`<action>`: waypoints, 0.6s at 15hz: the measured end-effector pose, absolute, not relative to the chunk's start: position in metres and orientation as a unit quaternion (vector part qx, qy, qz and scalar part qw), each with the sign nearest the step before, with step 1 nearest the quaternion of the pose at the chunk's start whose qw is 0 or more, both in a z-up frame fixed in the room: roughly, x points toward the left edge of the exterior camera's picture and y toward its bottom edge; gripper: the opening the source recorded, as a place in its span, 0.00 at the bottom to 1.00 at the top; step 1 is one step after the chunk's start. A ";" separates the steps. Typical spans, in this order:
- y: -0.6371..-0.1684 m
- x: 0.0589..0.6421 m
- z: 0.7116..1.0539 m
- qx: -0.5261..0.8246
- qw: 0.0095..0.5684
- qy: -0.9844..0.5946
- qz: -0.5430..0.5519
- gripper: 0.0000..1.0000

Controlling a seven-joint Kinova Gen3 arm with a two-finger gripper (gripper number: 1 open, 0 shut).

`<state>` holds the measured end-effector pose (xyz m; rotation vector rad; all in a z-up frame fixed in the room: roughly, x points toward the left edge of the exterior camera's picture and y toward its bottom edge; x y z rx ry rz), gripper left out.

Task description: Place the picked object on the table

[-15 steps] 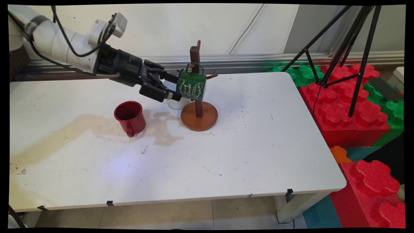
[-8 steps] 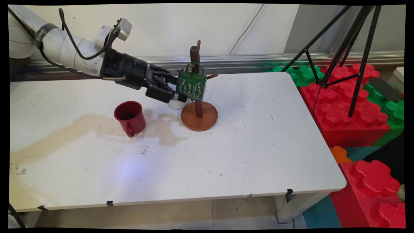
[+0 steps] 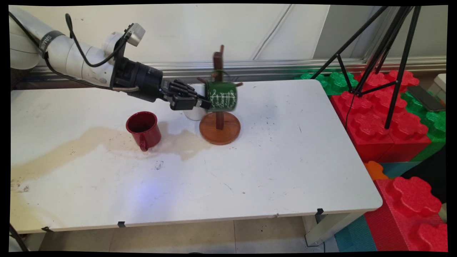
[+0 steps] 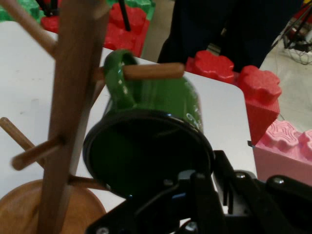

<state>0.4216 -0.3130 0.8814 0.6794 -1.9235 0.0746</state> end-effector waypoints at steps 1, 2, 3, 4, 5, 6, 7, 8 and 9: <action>-0.312 0.422 0.881 0.284 0.524 -0.803 0.029 0.00; -0.311 0.422 0.881 0.285 0.524 -0.802 0.027 0.00; -0.311 0.422 0.881 0.285 0.525 -0.801 0.025 0.00; -0.310 0.422 0.881 0.285 0.526 -0.801 0.024 0.00; -0.309 0.422 0.880 0.286 0.527 -0.800 0.021 0.00; -0.308 0.422 0.881 0.286 0.528 -0.799 0.019 0.00; -0.307 0.422 0.881 0.286 0.529 -0.799 0.018 0.00; -0.307 0.421 0.881 0.286 0.530 -0.799 0.016 0.00; -0.306 0.421 0.882 0.285 0.531 -0.798 0.014 0.00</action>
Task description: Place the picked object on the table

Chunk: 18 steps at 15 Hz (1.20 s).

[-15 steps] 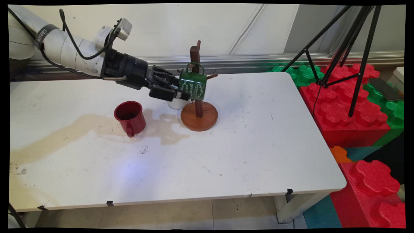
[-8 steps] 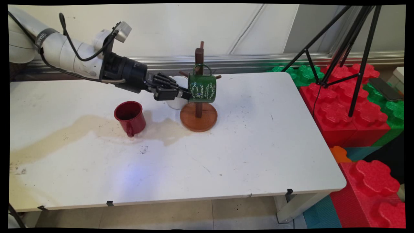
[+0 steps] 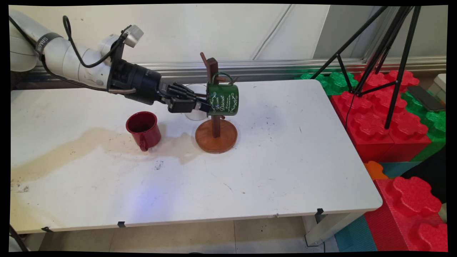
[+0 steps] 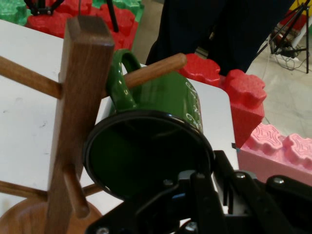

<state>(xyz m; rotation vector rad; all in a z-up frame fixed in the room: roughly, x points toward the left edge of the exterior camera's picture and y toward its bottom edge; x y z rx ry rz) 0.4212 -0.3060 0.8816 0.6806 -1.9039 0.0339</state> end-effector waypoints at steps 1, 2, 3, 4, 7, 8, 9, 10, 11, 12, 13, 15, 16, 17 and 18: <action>-0.305 0.421 0.882 0.285 0.532 -0.797 0.013 0.00; -0.303 0.421 0.883 0.284 0.533 -0.797 0.009 0.00; -0.302 0.421 0.885 0.283 0.534 -0.797 0.006 0.00; -0.299 0.421 0.886 0.281 0.535 -0.796 0.003 0.00; -0.293 0.421 0.890 0.278 0.537 -0.797 -0.006 0.00; -0.291 0.421 0.891 0.276 0.538 -0.797 -0.009 0.00; -0.288 0.420 0.893 0.274 0.538 -0.797 -0.012 0.00; -0.285 0.420 0.895 0.273 0.539 -0.797 -0.016 0.00; -0.282 0.419 0.896 0.271 0.539 -0.797 -0.019 0.00; -0.279 0.419 0.898 0.269 0.540 -0.797 -0.022 0.00; -0.276 0.418 0.899 0.267 0.540 -0.798 -0.026 0.00; -0.270 0.417 0.902 0.263 0.541 -0.798 -0.032 0.00; -0.267 0.416 0.904 0.260 0.540 -0.800 -0.035 0.00; -0.264 0.416 0.905 0.258 0.539 -0.801 -0.038 0.00; -0.261 0.415 0.906 0.255 0.536 -0.804 -0.040 0.00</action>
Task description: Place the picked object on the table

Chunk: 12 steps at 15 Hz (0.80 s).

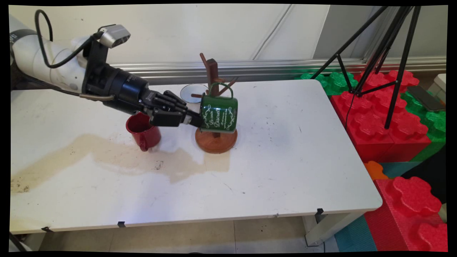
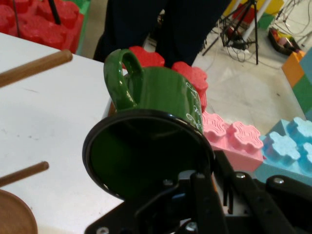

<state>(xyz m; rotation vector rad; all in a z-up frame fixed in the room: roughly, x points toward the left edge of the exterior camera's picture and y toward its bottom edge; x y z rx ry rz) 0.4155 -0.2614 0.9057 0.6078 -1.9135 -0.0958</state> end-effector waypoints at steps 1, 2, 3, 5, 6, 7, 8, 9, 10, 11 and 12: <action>-0.259 0.416 0.906 0.253 0.533 -0.806 -0.042 0.00; -0.256 0.416 0.907 0.250 0.529 -0.810 -0.043 0.00; -0.254 0.416 0.908 0.248 0.526 -0.812 -0.043 0.00; -0.249 0.417 0.909 0.241 0.515 -0.822 -0.041 0.00; -0.246 0.418 0.909 0.237 0.508 -0.827 -0.040 0.00; -0.244 0.420 0.909 0.233 0.500 -0.833 -0.038 0.00; -0.241 0.422 0.909 0.228 0.490 -0.841 -0.035 0.00; -0.239 0.424 0.908 0.225 0.483 -0.845 -0.033 0.00; -0.237 0.426 0.908 0.221 0.473 -0.852 -0.031 0.00; -0.233 0.429 0.907 0.216 0.462 -0.860 -0.029 0.00; -0.230 0.432 0.907 0.210 0.452 -0.867 -0.028 0.00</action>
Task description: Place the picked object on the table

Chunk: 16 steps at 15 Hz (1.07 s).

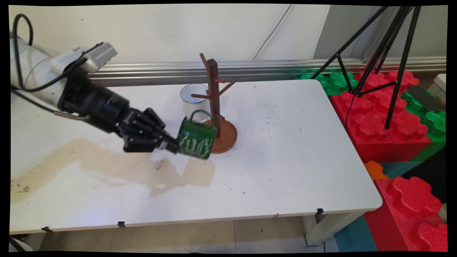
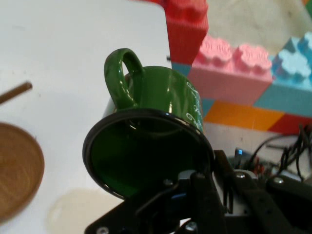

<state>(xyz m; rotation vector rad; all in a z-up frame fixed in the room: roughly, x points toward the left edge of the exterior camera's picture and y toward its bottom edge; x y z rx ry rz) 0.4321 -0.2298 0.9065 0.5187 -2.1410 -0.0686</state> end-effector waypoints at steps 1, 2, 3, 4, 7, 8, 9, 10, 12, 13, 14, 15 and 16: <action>-0.228 0.434 0.906 0.206 0.445 -0.871 -0.027 0.00; -0.223 0.438 0.905 0.196 0.430 -0.881 -0.023 0.00; -0.221 0.440 0.905 0.191 0.421 -0.887 -0.020 0.00; -0.218 0.443 0.904 0.184 0.411 -0.893 -0.017 0.00; -0.211 0.450 0.902 0.163 0.378 -0.912 -0.003 0.00; -0.209 0.452 0.901 0.157 0.366 -0.917 0.002 0.00; -0.208 0.454 0.900 0.152 0.356 -0.922 0.007 0.00; -0.207 0.457 0.899 0.148 0.346 -0.927 0.014 0.00; -0.207 0.461 0.897 0.143 0.327 -0.934 0.025 0.00; -0.207 0.463 0.896 0.140 0.315 -0.938 0.032 0.00; -0.207 0.465 0.894 0.138 0.305 -0.942 0.036 0.00; -0.207 0.466 0.893 0.137 0.298 -0.944 0.040 0.00; -0.207 0.467 0.891 0.136 0.290 -0.946 0.044 0.00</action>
